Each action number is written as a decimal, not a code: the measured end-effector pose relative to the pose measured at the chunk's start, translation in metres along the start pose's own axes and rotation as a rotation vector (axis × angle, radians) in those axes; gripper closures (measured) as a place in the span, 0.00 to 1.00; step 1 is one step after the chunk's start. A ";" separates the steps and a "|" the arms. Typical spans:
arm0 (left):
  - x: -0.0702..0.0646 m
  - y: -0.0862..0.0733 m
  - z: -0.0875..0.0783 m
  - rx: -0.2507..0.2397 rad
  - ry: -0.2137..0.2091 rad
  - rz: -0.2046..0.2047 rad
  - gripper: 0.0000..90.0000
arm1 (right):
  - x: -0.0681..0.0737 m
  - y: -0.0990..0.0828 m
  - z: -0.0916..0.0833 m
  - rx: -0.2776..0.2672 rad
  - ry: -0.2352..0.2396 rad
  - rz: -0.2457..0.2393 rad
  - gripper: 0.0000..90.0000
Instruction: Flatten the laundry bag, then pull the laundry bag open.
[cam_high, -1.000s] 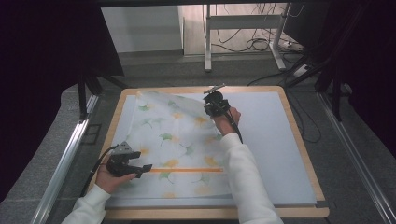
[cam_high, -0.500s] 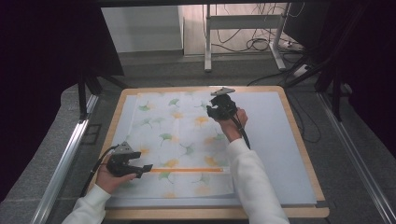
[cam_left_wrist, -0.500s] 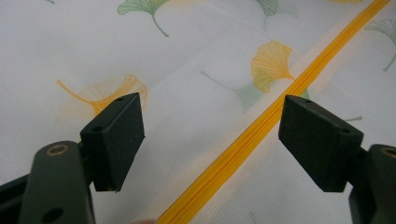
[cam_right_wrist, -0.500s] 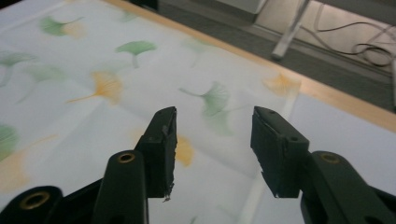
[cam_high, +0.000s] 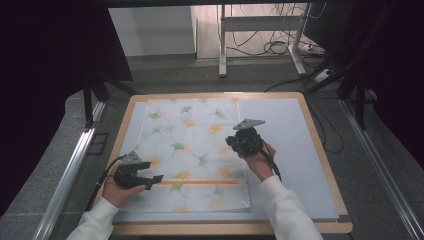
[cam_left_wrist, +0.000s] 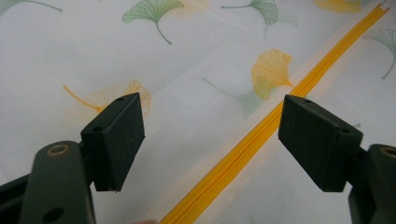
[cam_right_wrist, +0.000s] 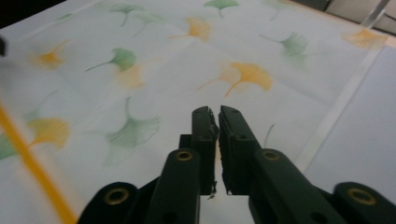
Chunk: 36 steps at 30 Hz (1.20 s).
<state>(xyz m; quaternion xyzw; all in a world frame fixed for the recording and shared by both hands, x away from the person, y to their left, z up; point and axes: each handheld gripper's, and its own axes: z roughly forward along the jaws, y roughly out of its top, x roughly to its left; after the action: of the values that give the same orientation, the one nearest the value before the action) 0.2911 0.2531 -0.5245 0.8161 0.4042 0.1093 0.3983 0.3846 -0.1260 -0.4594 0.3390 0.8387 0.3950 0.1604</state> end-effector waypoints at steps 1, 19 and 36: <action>-0.001 0.000 0.001 0.005 0.001 0.010 0.25 | 0.006 -0.008 -0.009 -0.003 0.024 -0.005 0.98; -0.010 0.004 0.000 -0.013 0.019 0.038 0.25 | 0.037 -0.087 -0.056 0.043 0.103 0.025 0.99; -0.036 0.016 0.002 -0.027 0.010 0.103 0.24 | 0.053 -0.112 -0.068 0.100 0.122 -0.006 0.99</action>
<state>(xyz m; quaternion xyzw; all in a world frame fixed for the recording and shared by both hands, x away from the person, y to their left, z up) 0.2774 0.2195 -0.5089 0.8298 0.3624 0.1390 0.4010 0.2602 -0.1778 -0.5020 0.3193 0.8666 0.3719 0.0933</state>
